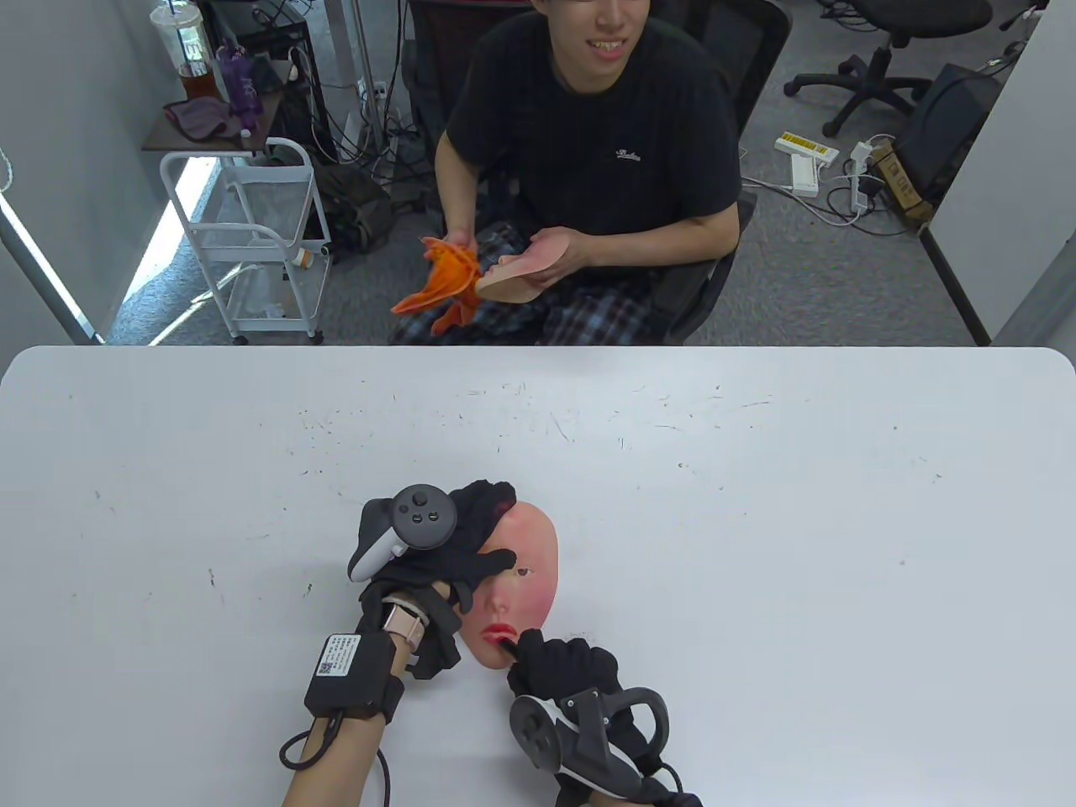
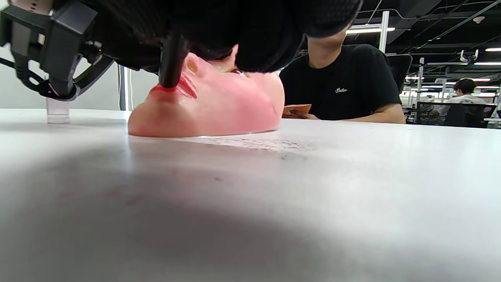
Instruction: Apply lipstick on mannequin lips
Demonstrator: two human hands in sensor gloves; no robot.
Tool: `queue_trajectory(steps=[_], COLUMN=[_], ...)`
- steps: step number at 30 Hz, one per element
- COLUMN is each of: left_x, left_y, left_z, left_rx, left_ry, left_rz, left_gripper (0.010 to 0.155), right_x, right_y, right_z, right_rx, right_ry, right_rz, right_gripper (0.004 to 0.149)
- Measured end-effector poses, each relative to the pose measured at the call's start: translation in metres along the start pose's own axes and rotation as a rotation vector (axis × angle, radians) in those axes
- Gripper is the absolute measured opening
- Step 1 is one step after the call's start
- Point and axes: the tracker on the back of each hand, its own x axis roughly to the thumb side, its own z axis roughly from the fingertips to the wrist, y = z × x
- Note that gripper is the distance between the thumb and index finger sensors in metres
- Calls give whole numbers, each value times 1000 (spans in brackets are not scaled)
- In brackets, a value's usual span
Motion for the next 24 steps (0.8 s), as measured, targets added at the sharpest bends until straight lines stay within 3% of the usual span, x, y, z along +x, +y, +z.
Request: queue_trajectory(steps=[11,17,24], left_x=[0,0,0], left_y=[0,0,0], left_z=[0,0,0], left_rx=[0,-3,0], left_ry=[1,1,0], left_rz=[0,1,2], left_gripper=[83,83,83], right_x=[11,0,15], right_y=[-1,-1,-1], right_z=[-3,-1,-3], right_rx=[-20,-3,-24], right_ry=[-25,2,-53], right_rz=[47,66,72], right_gripper=[51,51,51])
